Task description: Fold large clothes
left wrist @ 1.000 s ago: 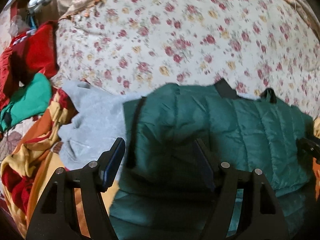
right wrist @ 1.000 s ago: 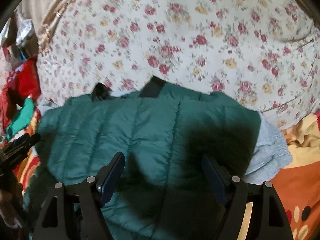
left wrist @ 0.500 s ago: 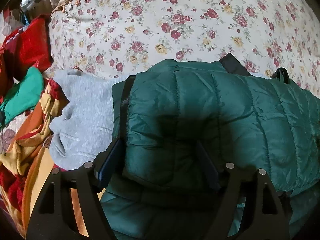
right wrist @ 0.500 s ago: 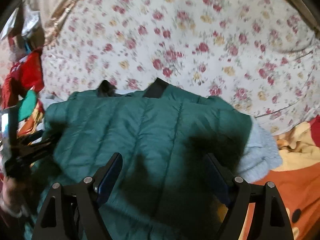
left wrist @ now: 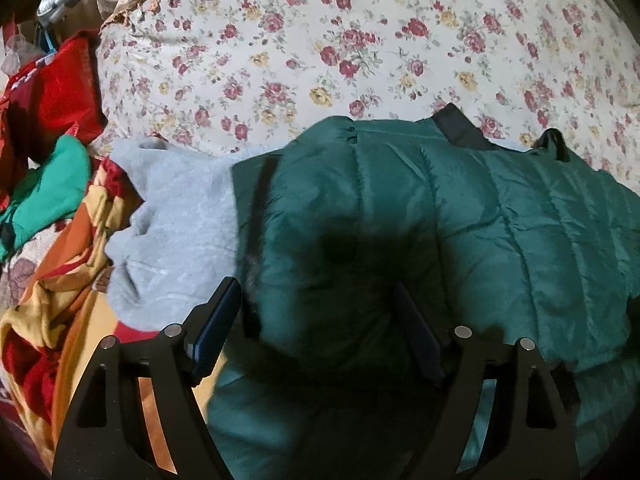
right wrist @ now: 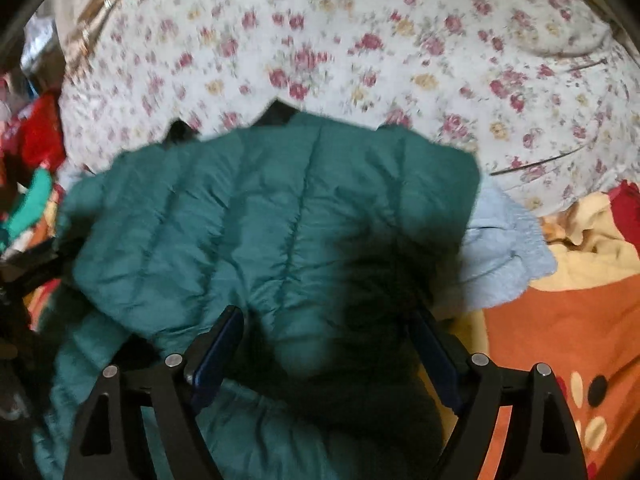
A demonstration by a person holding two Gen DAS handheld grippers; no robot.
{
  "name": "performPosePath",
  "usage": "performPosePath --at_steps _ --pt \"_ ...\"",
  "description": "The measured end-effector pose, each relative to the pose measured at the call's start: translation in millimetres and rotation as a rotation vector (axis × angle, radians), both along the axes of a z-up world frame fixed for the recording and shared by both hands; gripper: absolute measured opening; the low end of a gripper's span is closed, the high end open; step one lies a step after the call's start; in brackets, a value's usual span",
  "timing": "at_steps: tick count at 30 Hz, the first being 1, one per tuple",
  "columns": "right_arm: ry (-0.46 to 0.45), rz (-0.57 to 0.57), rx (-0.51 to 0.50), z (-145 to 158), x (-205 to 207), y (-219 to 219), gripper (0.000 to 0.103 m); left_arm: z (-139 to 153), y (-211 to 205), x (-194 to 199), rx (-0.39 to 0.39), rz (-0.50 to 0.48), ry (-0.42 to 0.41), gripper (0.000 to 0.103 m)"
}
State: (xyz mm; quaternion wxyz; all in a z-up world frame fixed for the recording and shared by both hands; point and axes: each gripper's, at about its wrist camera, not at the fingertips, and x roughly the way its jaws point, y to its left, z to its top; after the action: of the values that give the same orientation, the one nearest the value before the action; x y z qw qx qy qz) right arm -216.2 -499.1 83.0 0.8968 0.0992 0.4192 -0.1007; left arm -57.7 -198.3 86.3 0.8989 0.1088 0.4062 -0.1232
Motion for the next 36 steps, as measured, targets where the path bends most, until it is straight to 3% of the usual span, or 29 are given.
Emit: performPosePath --at_steps 5,15,36 --pt "0.006 -0.018 0.018 18 -43 -5 0.083 14 30 -22 -0.013 -0.005 -0.005 0.080" --pt "0.017 -0.033 0.081 10 -107 15 0.083 22 78 -84 -0.003 -0.006 0.002 0.080" --pt "0.083 0.099 0.126 18 -157 73 0.083 27 125 -155 0.000 -0.001 -0.014 0.080"
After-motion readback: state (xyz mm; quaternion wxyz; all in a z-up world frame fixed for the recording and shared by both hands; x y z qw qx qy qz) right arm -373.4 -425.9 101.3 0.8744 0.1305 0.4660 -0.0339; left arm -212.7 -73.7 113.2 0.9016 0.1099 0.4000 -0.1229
